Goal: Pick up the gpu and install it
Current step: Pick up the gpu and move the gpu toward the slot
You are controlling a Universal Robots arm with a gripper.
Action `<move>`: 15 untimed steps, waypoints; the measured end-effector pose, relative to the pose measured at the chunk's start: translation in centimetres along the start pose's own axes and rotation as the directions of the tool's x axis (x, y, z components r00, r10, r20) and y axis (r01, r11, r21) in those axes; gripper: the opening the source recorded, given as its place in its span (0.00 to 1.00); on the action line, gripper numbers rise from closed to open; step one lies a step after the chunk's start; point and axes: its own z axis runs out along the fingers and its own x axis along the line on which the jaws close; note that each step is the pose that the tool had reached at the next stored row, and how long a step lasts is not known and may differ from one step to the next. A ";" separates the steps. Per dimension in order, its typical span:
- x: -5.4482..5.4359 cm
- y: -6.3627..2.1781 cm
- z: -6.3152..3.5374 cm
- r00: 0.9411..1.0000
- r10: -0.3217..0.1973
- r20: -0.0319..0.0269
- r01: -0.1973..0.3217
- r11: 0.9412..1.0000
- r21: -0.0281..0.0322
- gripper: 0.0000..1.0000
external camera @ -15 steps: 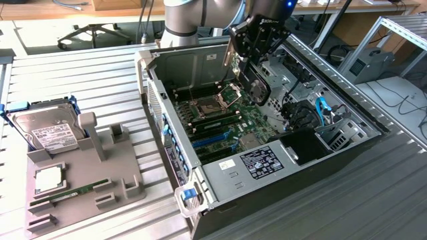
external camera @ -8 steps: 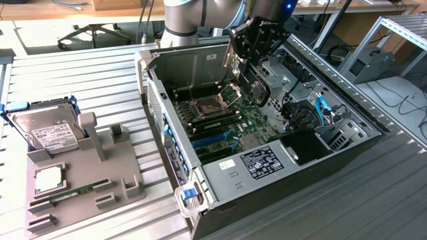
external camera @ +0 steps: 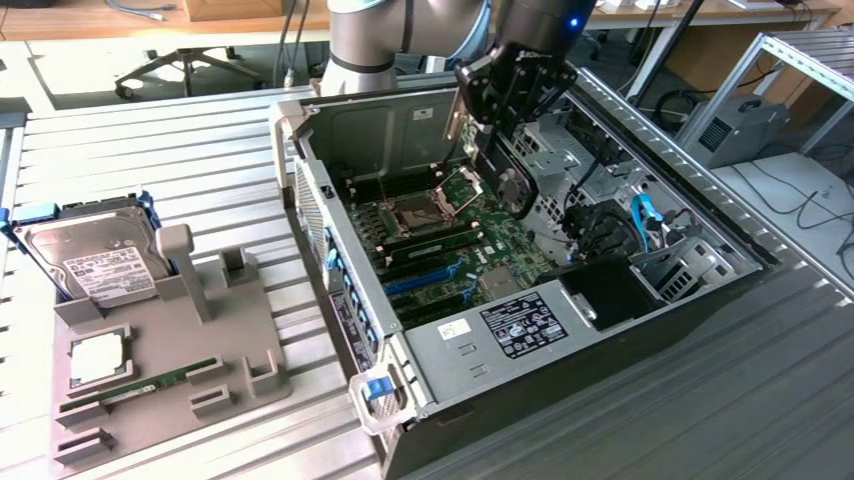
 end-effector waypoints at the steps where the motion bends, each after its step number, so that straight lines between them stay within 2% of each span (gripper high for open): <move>1: 0.0 0.00 0.04 1.000 0.000 0.000 0.000 1.000 0.000 0.27; 15: 0.0 -0.01 0.29 1.000 0.000 0.000 0.000 1.000 0.000 0.27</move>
